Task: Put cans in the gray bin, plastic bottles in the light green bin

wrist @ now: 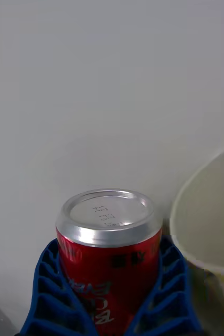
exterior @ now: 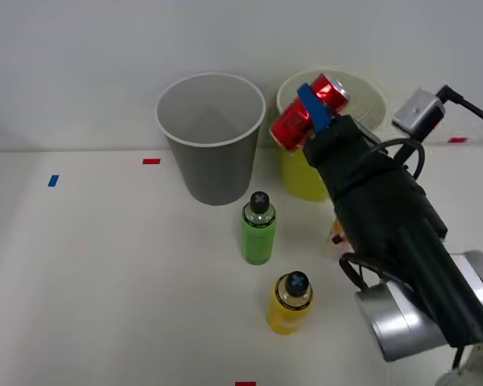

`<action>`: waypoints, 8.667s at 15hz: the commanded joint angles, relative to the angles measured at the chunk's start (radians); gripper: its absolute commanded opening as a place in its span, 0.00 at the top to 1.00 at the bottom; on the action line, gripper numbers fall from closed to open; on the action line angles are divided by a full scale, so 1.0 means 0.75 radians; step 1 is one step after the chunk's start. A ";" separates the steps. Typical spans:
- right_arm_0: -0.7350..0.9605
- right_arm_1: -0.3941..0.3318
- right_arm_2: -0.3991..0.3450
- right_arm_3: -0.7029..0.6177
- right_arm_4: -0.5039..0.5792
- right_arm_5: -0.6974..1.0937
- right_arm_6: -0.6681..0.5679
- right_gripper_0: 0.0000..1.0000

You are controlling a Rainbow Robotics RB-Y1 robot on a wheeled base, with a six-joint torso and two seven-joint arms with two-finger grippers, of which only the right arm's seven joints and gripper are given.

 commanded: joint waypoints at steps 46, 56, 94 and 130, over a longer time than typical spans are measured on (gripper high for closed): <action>-0.759 -0.109 0.130 0.765 0.036 -0.151 0.112 0.00; -0.073 -0.293 0.059 -0.186 0.220 0.481 0.104 0.00; 1.354 0.204 -0.442 0.577 0.212 -1.282 0.274 0.00; 1.399 0.186 -0.209 0.661 -0.160 -1.556 1.219 0.00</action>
